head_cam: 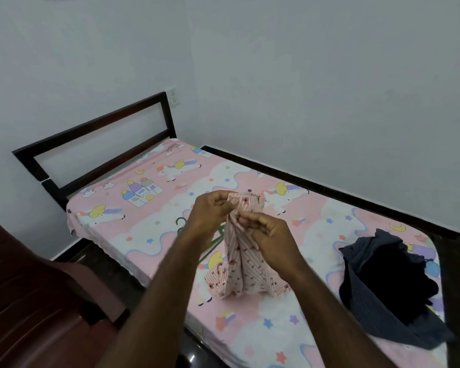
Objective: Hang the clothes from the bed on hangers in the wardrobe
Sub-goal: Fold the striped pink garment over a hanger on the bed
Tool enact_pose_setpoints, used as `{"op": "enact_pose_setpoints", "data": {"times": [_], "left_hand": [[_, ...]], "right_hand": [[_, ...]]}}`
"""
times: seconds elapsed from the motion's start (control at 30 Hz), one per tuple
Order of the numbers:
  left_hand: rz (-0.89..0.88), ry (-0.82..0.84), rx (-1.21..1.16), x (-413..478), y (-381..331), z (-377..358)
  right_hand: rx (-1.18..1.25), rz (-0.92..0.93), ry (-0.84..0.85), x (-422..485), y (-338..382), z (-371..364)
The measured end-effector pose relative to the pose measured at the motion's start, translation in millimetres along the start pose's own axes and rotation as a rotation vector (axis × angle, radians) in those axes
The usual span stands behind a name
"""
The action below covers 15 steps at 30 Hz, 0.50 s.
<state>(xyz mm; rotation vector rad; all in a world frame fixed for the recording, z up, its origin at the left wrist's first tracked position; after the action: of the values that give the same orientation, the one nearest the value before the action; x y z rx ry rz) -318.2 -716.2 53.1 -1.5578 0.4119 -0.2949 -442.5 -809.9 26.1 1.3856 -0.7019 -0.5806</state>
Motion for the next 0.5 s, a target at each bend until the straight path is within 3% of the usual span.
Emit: {"op": "enact_pose_setpoints", "data": {"times": [0.2,0.5], "left_hand": [[-0.243,0.258,0.279,10.4,-26.7,27.0],[-0.408,0.211,0.403,-1.5,-29.9,26.3]], "right_hand": [[-0.082,-0.127,-0.277,17.3,-28.0,63.5],[-0.139,0.002,-0.226,8.6,-33.9,60.0]]}}
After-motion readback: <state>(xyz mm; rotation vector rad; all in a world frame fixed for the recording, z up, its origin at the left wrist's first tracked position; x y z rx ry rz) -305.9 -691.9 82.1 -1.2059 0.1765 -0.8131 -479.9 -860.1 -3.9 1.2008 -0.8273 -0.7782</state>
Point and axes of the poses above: each hand's wrist, its own x-axis towards the middle knuckle, its own z-axis out of the back of the hand, y = z × x, the point moved 2 cm from there along x, towards the middle knuckle, and after that the axes turned 15 degrees about -y, right-handed, at the moved point
